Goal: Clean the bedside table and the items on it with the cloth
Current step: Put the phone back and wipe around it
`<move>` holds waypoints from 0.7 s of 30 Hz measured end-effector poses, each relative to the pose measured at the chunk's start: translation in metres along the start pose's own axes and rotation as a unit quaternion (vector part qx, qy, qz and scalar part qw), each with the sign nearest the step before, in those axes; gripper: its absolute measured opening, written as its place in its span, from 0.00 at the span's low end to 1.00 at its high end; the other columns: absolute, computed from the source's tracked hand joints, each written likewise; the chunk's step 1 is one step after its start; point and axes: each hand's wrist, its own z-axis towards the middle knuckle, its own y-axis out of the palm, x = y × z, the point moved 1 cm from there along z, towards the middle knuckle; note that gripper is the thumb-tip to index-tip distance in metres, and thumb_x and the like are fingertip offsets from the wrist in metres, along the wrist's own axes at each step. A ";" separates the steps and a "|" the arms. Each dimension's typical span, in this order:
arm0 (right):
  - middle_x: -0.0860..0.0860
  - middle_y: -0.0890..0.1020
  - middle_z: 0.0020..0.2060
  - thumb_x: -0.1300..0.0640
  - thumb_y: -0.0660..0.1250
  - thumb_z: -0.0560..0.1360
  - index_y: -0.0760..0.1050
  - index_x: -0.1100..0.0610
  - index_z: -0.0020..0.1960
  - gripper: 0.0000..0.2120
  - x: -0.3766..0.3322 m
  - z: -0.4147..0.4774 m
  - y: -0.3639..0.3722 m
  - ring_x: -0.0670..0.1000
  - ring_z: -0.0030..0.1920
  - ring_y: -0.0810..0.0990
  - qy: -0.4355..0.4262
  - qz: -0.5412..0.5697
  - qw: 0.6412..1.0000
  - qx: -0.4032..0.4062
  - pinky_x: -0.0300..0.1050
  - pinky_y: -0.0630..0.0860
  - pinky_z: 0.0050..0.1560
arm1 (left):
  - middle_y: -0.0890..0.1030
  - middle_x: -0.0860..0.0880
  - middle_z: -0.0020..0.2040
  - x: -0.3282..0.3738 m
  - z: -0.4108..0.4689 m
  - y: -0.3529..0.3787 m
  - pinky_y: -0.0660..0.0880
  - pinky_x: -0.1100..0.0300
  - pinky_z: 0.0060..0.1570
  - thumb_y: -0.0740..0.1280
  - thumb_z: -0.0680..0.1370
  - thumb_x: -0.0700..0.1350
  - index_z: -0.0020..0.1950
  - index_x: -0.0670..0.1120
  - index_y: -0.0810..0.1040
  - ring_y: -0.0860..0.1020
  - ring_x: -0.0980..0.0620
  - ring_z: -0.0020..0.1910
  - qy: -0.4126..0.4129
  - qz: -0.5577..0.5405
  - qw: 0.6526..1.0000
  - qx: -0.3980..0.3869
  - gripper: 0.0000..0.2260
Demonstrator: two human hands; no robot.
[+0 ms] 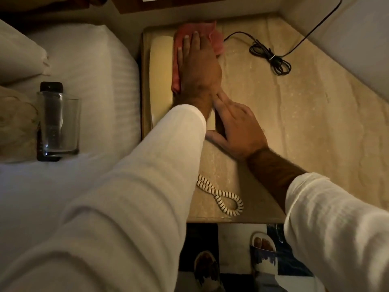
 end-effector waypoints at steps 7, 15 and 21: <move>0.53 0.57 0.86 0.29 0.53 0.80 0.56 0.56 0.85 0.44 -0.001 0.000 -0.003 0.52 0.81 0.66 0.001 0.004 1.000 -0.008 0.52 0.63 0.76 | 0.51 0.43 0.87 -0.011 -0.075 0.009 0.44 0.48 0.85 0.52 0.86 0.42 0.86 0.42 0.52 0.48 0.44 0.87 0.019 -0.059 0.998 0.019 0.27; 0.60 0.63 0.83 0.34 0.57 0.82 0.58 0.60 0.84 0.41 0.006 -0.022 -0.011 0.58 0.83 0.63 0.040 0.006 0.999 -0.010 0.56 0.59 0.83 | 0.61 0.44 0.85 -0.010 -0.179 0.017 0.59 0.46 0.83 0.53 0.86 0.37 0.84 0.40 0.61 0.55 0.46 0.86 -0.075 -0.235 0.968 0.050 0.24; 0.58 0.57 0.85 0.38 0.52 0.85 0.55 0.60 0.85 0.36 0.044 -0.121 -0.029 0.57 0.86 0.54 0.207 -0.131 0.968 0.047 0.58 0.51 0.85 | 0.59 0.41 0.85 0.037 -0.220 0.049 0.56 0.46 0.84 0.51 0.82 0.38 0.84 0.40 0.59 0.55 0.42 0.86 0.065 -0.145 0.985 0.060 0.28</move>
